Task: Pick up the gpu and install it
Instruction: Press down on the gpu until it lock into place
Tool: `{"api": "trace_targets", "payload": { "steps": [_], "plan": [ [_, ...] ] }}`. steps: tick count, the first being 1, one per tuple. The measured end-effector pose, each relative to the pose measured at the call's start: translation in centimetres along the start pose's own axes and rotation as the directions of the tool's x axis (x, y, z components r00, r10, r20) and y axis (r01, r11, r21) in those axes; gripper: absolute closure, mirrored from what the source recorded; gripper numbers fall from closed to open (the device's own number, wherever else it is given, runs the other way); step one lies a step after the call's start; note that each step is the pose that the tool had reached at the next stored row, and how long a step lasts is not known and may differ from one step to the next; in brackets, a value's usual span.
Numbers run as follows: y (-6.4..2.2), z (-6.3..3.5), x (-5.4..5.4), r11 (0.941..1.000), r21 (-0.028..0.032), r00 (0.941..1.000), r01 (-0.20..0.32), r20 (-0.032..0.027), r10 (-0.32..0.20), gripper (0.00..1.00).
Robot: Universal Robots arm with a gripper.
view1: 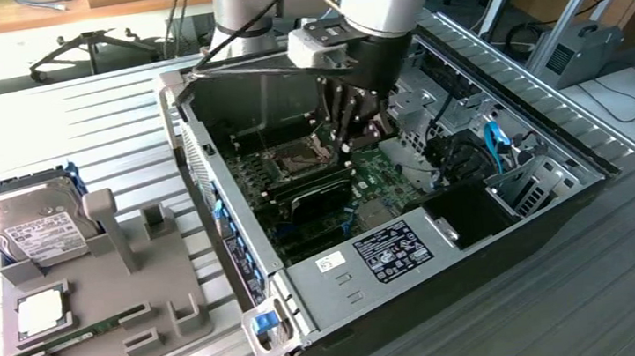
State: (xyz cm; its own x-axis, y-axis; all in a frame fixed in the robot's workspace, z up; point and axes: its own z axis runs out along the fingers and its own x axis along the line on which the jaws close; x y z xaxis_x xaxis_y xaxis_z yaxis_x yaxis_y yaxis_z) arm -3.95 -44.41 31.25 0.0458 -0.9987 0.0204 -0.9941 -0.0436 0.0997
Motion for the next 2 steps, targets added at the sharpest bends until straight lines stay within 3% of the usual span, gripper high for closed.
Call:
{"api": "trace_targets", "payload": {
  "steps": [2],
  "plan": [
    [-0.79, -0.08, 0.04, 1.0, -0.0026, 1.0, 0.0, 0.0002, 0.0, 0.89]
  ]
}}
